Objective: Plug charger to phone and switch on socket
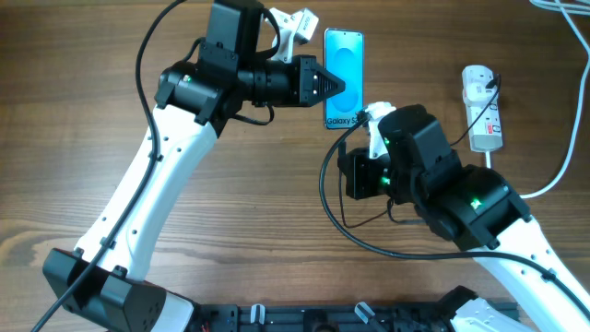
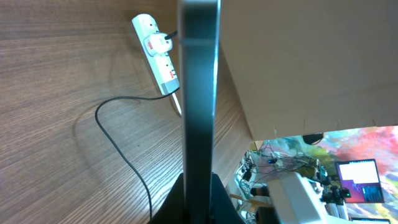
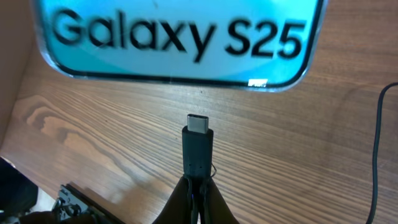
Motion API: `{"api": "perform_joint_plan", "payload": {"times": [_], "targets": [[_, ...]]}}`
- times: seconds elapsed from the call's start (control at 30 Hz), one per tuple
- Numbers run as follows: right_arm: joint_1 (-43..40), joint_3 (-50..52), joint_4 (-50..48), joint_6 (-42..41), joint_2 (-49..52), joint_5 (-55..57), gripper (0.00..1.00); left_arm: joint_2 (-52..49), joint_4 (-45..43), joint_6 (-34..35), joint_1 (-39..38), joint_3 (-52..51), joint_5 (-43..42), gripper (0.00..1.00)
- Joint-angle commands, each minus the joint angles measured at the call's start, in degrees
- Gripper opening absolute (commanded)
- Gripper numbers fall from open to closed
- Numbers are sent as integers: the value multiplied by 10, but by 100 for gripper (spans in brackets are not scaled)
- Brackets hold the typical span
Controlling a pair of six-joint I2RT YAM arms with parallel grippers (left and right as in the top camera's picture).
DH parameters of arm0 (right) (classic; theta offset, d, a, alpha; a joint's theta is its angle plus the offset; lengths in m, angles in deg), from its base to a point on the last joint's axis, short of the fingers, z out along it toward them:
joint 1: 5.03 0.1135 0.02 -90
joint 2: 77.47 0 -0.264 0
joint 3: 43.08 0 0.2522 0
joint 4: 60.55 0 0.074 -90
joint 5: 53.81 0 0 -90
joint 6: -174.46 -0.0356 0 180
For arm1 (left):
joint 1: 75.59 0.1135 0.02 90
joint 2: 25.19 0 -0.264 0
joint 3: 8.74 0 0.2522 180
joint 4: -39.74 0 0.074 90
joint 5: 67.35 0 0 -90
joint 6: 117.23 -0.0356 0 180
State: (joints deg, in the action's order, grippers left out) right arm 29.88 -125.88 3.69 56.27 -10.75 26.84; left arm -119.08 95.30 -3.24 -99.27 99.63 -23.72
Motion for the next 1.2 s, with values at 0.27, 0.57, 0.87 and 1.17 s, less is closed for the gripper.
{"api": "perform_joint_plan", "payload": {"times": [0.27,0.57,0.87,1.17], "targets": [[-1,-48,8,10,-12,-1,4,13,-4,-45,0,7,-48,4],[-1,-48,13,-4,-11,4,5,13,-4,-43,0,7,-58,4],[-1,-49,13,-10,-12,4,5,13,-4,-52,6,7,-78,4],[-1,-49,13,-17,-12,-23,5,13,-11,-58,7,7,-68,4]]}}
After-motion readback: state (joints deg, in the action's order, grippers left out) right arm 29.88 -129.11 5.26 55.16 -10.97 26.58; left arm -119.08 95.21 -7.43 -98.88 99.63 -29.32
